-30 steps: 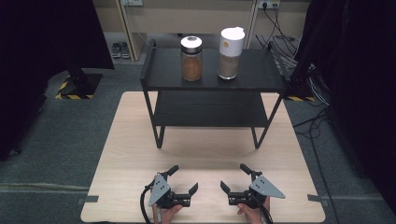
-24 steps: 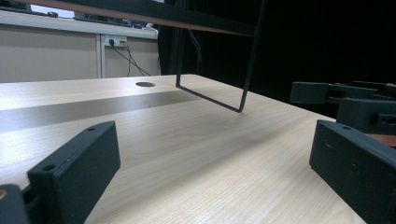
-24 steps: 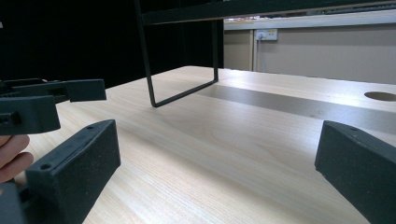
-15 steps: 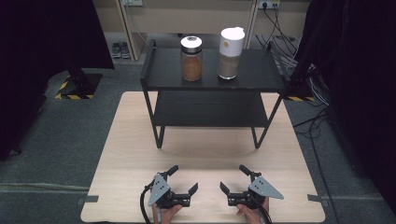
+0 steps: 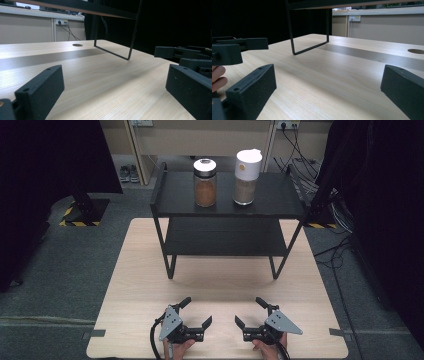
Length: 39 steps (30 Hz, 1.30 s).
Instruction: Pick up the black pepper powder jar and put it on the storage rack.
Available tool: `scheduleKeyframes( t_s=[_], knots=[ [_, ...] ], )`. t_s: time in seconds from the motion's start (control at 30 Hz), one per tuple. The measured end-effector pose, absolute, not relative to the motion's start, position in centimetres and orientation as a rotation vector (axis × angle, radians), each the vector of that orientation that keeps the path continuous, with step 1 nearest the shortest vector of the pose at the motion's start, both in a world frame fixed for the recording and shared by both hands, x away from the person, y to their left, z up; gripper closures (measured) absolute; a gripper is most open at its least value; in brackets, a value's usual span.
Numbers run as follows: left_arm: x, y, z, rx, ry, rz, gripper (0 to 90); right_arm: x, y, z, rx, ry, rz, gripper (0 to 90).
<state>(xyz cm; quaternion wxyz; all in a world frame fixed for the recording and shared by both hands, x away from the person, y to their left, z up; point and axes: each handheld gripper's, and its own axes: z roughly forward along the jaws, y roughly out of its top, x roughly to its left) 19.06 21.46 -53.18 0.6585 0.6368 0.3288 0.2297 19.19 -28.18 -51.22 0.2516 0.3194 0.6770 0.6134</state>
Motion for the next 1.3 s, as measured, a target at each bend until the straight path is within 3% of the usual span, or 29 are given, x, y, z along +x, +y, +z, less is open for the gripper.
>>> scheduleKeyframes(
  t_s=[1.3],
  knots=[
    [19.09,21.47,-53.16,1.444,0.744,0.518,1.3,19.09,-28.09,-51.24,0.882,1.833,1.667,0.4]
  ],
)
